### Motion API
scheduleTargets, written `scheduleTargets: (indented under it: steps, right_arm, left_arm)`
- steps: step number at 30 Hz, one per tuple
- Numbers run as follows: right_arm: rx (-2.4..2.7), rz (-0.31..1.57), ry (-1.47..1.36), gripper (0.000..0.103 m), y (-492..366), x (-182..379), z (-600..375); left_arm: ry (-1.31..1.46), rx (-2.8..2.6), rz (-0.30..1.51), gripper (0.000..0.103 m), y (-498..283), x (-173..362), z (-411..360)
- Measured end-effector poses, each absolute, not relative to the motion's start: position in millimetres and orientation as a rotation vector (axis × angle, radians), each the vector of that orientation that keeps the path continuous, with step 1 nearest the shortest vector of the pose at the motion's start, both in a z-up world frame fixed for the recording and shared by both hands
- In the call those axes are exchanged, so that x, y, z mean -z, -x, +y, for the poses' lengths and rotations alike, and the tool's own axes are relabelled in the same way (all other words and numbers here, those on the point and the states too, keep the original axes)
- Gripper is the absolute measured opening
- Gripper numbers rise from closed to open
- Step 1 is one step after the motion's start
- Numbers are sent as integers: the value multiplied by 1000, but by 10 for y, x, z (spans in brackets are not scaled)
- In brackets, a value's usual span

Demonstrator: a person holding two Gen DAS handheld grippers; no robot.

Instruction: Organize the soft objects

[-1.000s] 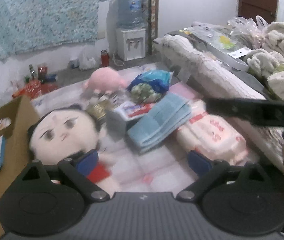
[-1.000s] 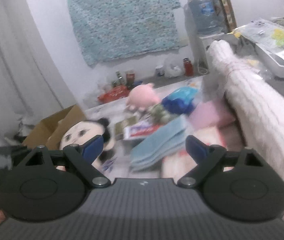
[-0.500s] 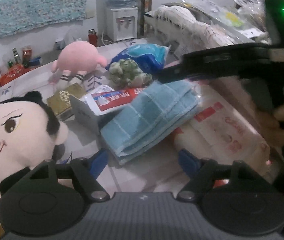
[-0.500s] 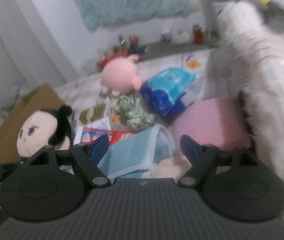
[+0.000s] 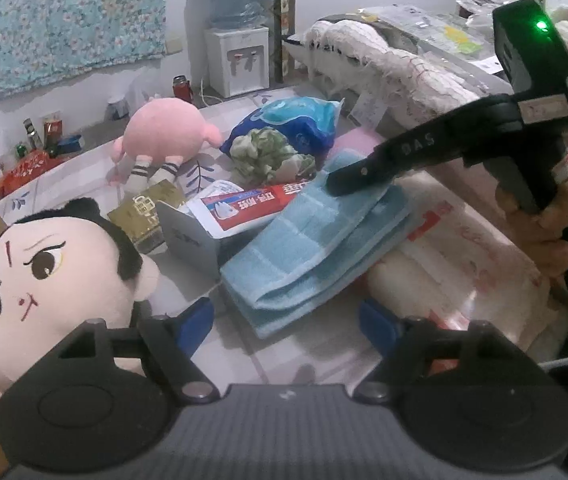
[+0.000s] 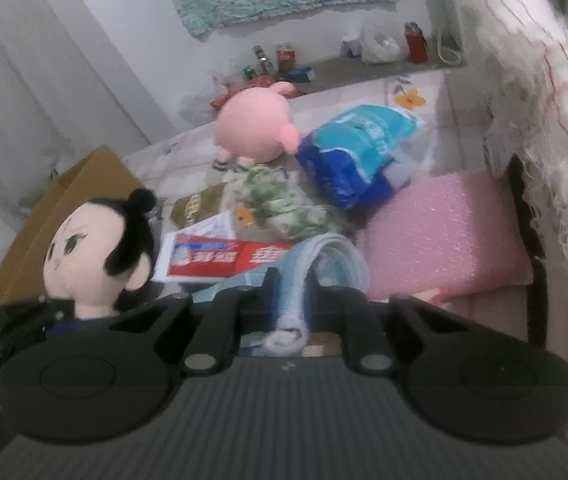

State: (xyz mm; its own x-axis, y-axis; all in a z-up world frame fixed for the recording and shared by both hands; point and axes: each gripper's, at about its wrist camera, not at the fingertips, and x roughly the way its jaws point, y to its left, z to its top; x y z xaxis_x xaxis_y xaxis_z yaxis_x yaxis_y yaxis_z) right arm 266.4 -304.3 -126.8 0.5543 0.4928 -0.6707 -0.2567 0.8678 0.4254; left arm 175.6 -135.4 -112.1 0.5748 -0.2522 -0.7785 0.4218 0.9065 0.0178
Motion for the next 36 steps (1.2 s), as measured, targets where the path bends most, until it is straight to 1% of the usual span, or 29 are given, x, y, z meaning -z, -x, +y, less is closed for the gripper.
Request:
scheduleTargets:
  steps: [3, 9, 12, 20, 23, 24, 25, 27, 28, 29, 30, 32, 33, 34, 35, 36]
  right_arm:
    - [-481, 840, -242, 8, -2477, 1127, -2933]
    - [-563, 803, -149, 7, -2073, 969, -2830]
    - [-655, 783, -115, 7, -1893, 873, -2856]
    - [-927, 752, -161, 6, -1537, 577, -2907]
    - [-1001, 747, -201, 6, -1449, 520, -2897]
    - [-1021, 744, -208, 6, -1420, 496, -2877]
    - [-1035, 743, -209, 6, -1394, 472, -2853]
    - [-1053, 746, -207, 6, -1357, 436, -2805]
    - [-1055, 750, -207, 6, -1341, 418, -2783]
    - [-1057, 756, -208, 7, -1326, 405, -2759]
    - [-1056, 759, -211, 7, -1324, 397, -2740]
    - [-1063, 764, -223, 11, -1302, 373, -2704]
    - [-1064, 760, -225, 11, -1283, 352, -2679]
    - [-1060, 755, -231, 15, -1261, 324, -2655]
    - [-1061, 754, -242, 26, -1248, 299, -2638]
    - [-1057, 750, -253, 33, -1249, 276, -2629]
  left_arm:
    - [-214, 420, 862, 90, -1711, 1058, -1325]
    - [-245, 524, 811, 90, -1705, 941, -1365]
    - [-262, 590, 818, 90, -1728, 952, -1435]
    - [-346, 751, 786, 91, -1554, 1009, -1544]
    - [-343, 791, 792, 88, -1513, 1030, -1572]
    - [-336, 802, 790, 81, -1488, 1024, -1572]
    - [-327, 812, 785, 76, -1460, 1015, -1566]
    - [-308, 831, 775, 55, -1414, 984, -1545]
    - [-299, 836, 770, 49, -1390, 962, -1529]
    - [-292, 838, 770, 36, -1367, 943, -1516]
    - [-286, 833, 773, 29, -1349, 925, -1509]
    - [-276, 813, 779, 20, -1308, 897, -1464]
    - [-271, 802, 785, 18, -1291, 881, -1444]
    - [-260, 789, 791, 17, -1275, 865, -1410]
    - [-245, 776, 793, 17, -1257, 848, -1368]
    - [-232, 761, 795, 16, -1242, 831, -1329]
